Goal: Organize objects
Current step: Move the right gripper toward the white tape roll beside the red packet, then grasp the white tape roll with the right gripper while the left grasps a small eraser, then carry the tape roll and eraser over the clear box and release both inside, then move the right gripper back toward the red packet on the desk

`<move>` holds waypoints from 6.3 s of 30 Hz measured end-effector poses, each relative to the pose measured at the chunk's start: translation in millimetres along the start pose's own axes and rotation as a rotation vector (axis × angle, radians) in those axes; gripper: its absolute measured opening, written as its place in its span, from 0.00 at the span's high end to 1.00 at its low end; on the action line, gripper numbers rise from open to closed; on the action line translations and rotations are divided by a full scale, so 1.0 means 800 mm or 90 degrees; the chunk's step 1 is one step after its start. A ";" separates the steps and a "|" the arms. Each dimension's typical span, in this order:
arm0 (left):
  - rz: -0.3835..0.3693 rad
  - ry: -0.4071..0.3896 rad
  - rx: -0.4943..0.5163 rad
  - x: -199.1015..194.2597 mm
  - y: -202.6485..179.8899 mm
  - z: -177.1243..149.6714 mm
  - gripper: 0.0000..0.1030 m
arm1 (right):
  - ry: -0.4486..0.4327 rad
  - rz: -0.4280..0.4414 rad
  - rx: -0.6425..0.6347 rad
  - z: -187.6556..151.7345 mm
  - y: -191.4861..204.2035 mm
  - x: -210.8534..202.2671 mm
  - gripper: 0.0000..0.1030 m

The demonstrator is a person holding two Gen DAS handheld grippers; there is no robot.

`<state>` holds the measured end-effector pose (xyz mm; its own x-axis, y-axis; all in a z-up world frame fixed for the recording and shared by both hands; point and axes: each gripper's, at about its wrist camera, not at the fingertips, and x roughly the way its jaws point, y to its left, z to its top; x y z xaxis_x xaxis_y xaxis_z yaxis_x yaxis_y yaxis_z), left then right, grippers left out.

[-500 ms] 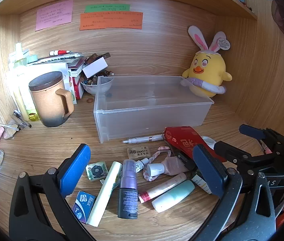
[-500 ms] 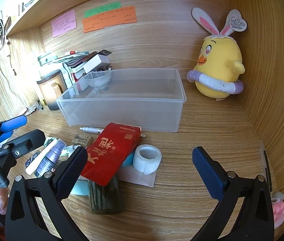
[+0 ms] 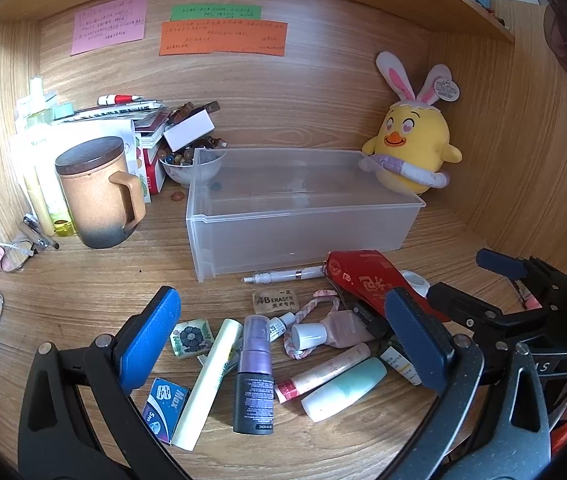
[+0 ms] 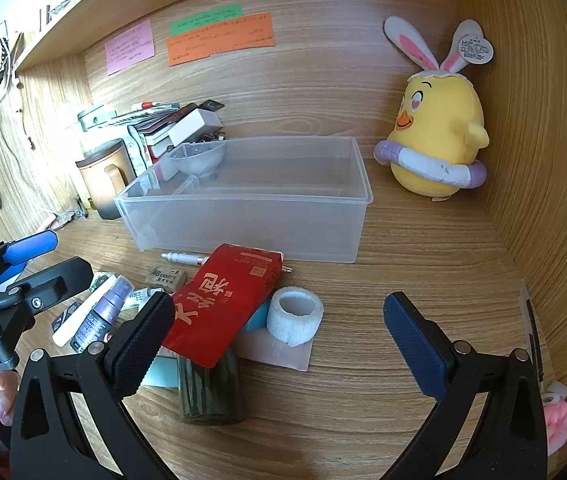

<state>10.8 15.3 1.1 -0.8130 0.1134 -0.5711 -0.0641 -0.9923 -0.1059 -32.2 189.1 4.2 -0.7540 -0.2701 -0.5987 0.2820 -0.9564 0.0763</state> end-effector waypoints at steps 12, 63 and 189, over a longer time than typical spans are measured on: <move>-0.019 0.010 -0.014 0.002 0.010 -0.001 0.00 | 0.005 0.006 0.004 0.001 0.000 0.003 0.00; 0.020 0.197 -0.087 0.077 0.110 -0.029 0.51 | 0.131 0.006 -0.007 -0.006 -0.030 0.060 0.31; 0.000 0.034 -0.021 0.027 0.071 0.119 0.04 | 0.012 0.012 -0.113 0.134 0.020 0.066 0.19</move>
<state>-65.5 -43.7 59.9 -0.7812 0.1165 -0.6133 -0.0442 -0.9903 -0.1317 -131.0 147.9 59.0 -0.7370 -0.2847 -0.6129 0.3980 -0.9159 -0.0531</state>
